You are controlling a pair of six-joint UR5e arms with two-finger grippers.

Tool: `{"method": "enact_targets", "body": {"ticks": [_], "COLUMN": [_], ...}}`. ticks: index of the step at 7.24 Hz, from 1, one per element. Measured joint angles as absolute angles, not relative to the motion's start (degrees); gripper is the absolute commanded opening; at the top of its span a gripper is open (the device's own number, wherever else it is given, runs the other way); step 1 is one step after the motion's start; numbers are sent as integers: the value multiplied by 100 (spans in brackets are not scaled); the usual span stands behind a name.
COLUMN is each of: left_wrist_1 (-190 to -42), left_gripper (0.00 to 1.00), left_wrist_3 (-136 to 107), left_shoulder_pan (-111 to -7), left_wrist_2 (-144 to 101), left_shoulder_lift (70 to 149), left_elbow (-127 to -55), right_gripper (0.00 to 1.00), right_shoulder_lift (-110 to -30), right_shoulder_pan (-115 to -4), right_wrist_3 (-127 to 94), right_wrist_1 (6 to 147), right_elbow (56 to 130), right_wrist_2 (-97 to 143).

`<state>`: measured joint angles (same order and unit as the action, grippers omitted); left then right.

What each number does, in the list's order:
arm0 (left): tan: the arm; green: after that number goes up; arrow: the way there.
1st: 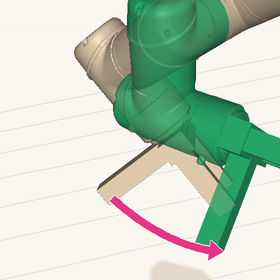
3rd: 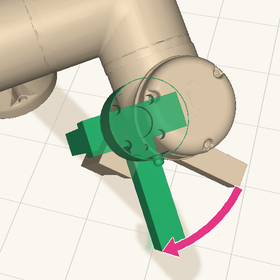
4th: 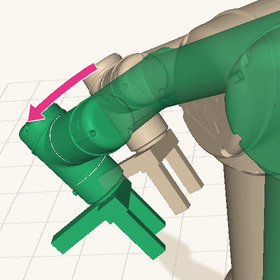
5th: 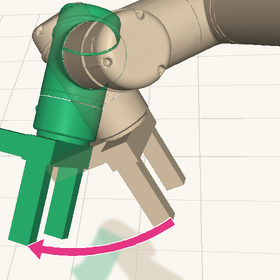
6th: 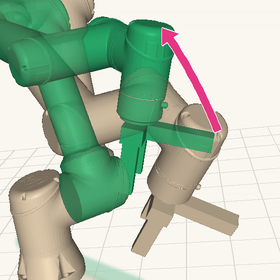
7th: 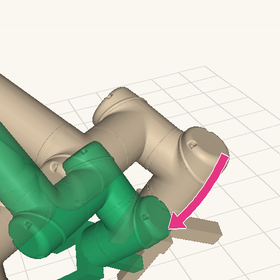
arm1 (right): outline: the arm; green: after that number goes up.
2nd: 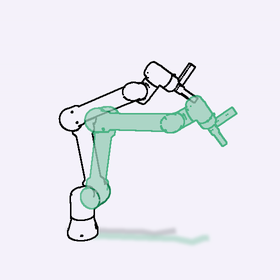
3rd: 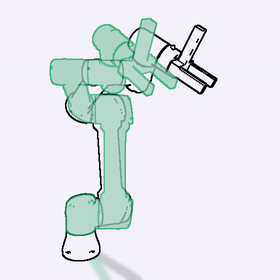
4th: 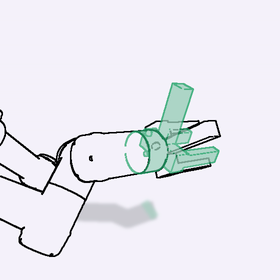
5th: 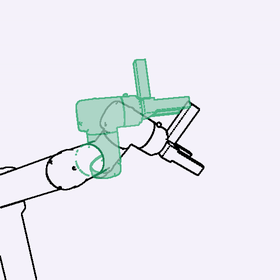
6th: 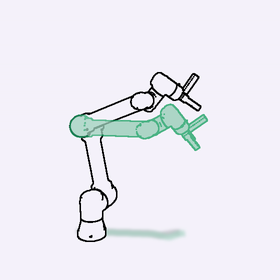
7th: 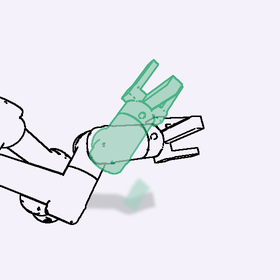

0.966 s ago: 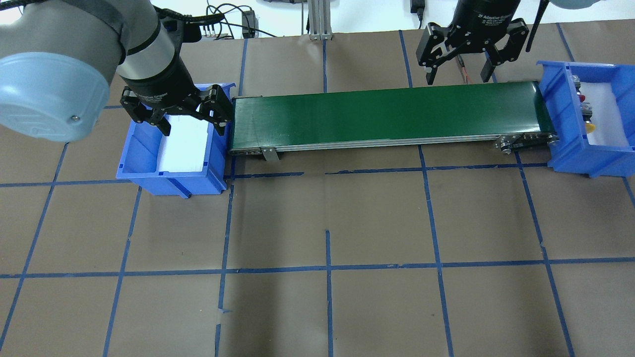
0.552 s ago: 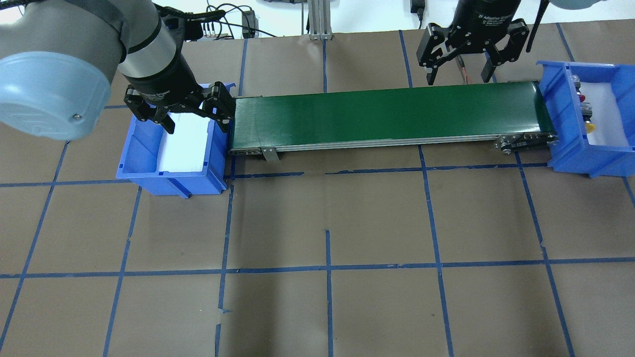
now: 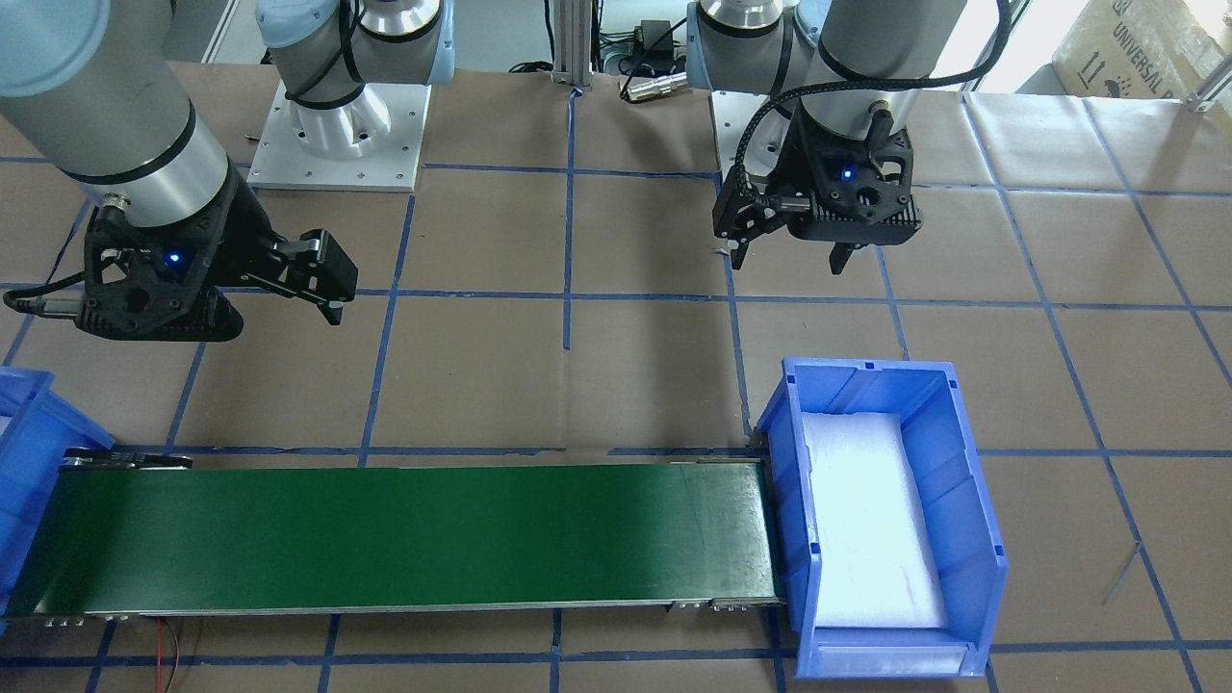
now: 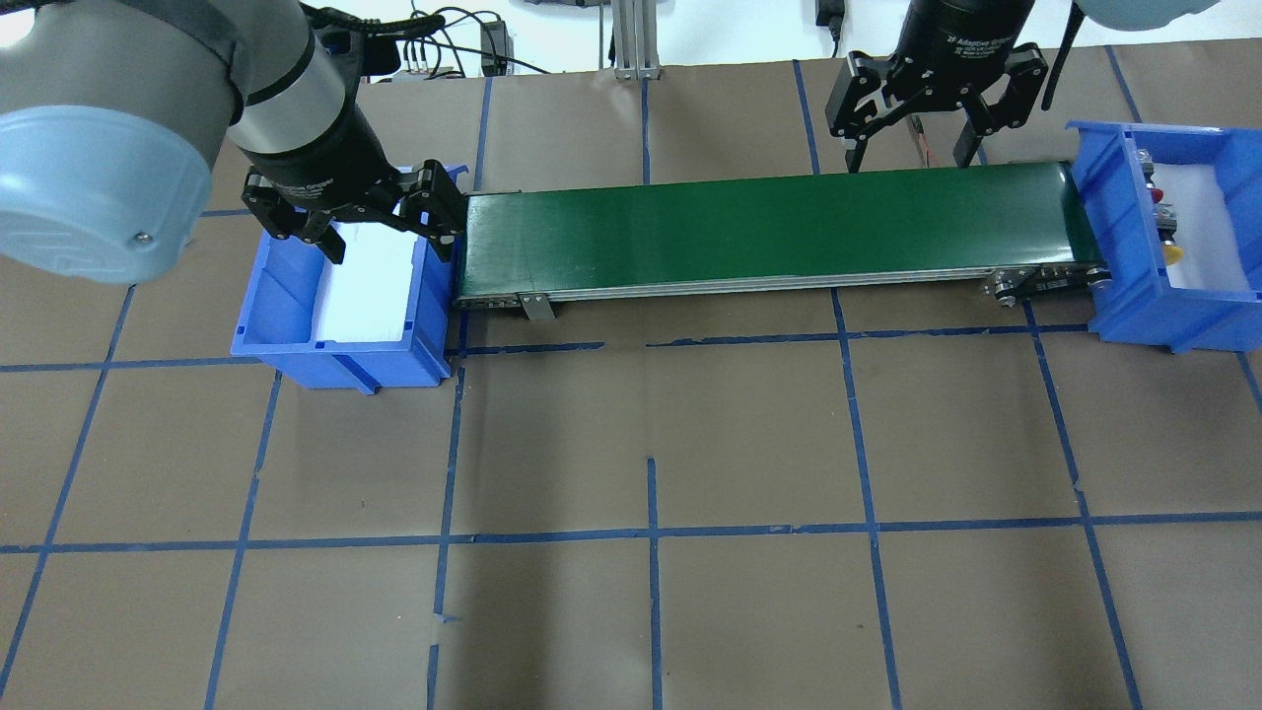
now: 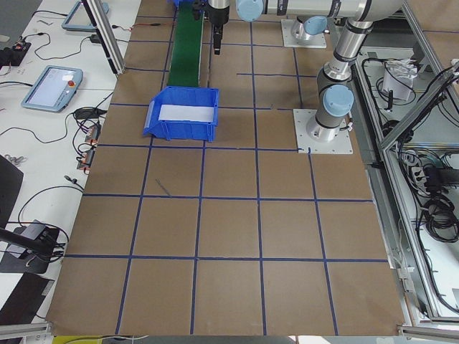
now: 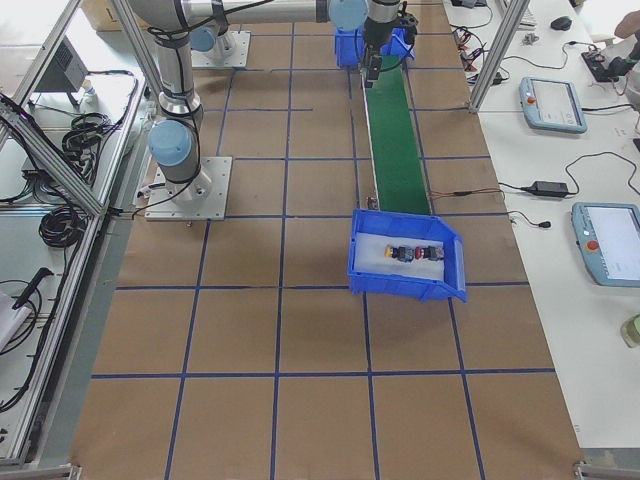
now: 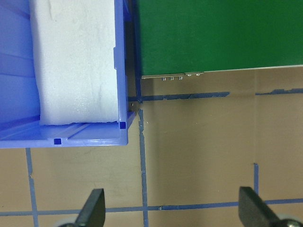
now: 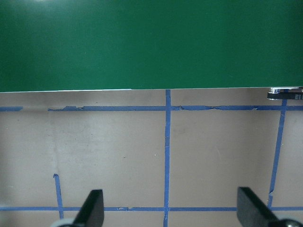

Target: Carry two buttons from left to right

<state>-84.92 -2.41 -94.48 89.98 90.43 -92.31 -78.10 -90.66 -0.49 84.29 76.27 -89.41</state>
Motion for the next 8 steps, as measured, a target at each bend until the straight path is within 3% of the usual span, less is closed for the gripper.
{"method": "enact_targets", "body": {"ticks": [8], "left_wrist_1": [-8521], "left_gripper": [100], "left_wrist_3": [-239], "left_shoulder_pan": [-9451], "left_wrist_2": [8979], "left_shoulder_lift": [9127], "left_elbow": [-9137], "right_gripper": [100], "right_shoulder_lift": [-7773], "right_shoulder_pan": [-9001], "right_wrist_3": [-86], "right_wrist_1": [8472], "right_elbow": [7625], "right_wrist_2": [-8974]}}
